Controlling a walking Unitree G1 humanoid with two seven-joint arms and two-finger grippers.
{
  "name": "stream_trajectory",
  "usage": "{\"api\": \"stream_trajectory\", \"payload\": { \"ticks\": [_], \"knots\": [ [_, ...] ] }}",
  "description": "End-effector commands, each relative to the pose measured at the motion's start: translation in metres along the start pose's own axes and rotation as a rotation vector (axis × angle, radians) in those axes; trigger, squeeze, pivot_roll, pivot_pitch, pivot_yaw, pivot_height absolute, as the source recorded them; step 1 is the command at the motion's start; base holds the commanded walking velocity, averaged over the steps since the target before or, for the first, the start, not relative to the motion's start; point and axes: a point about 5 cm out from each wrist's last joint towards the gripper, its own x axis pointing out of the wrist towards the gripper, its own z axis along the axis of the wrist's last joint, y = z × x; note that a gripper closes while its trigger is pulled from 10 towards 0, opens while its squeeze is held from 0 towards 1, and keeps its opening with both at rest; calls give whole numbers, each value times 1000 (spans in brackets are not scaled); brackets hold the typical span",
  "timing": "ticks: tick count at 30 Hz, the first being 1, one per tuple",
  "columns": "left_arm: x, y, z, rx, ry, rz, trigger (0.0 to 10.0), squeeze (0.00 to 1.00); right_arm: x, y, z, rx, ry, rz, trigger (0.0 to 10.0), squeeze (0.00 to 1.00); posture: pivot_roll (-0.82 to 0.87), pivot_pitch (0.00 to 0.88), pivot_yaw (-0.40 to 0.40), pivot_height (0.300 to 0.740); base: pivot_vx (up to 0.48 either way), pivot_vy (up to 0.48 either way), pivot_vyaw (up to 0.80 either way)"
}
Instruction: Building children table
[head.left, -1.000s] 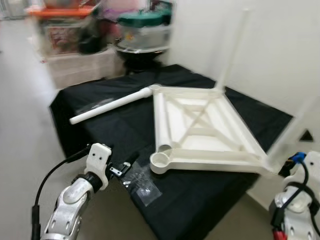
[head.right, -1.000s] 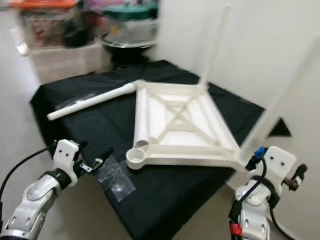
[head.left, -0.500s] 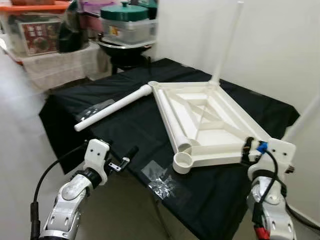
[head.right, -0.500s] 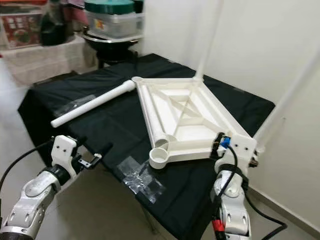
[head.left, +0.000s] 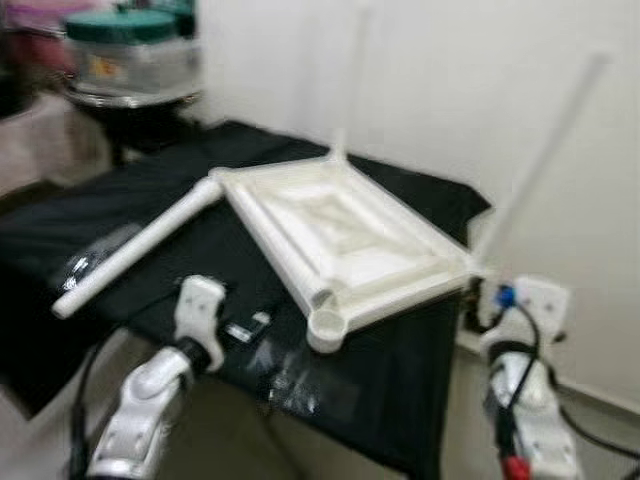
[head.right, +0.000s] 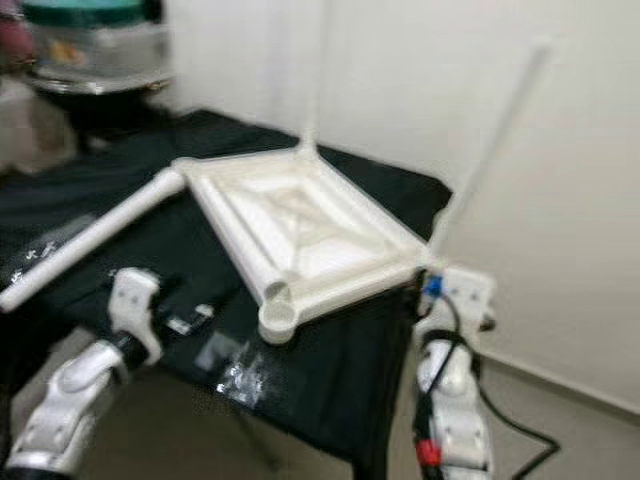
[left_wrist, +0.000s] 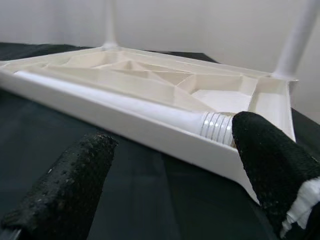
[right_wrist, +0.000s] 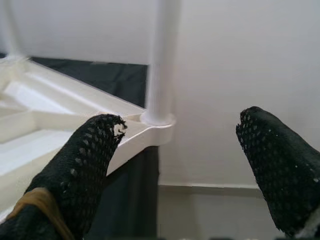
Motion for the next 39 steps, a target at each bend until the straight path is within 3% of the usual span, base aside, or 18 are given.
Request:
{"api": "stream_trajectory", "payload": {
  "ticks": [1,12,17,19,30,39],
  "knots": [
    [3,-6,-1,-8,4,-27,10000,0,0,-5,-4,-11,15,-7,10000,0,16,0,-86,740,0,480,-800],
    [4,-4,2,3,-5,-22,10000,0,1,0,-6,-23,22,9,10000,0,25,0,-89,740,0,455,-472],
    [4,-3,4,13,-17,-16,10000,0,1,2,-8,-37,27,14,10000,0,26,0,-87,740,0,0,0],
    [5,-3,5,15,-20,-14,10000,0,1,3,-9,-85,33,25,10000,0,27,0,-86,740,0,0,800],
    [5,-2,6,6,-20,-17,10000,0,1,2,-9,-49,35,8,10000,0,28,0,-80,740,0,85,753],
    [6,-3,7,11,-26,-29,10000,0,2,-5,-13,-19,66,-60,10000,0,27,0,-76,740,0,434,-267]
  ]
}}
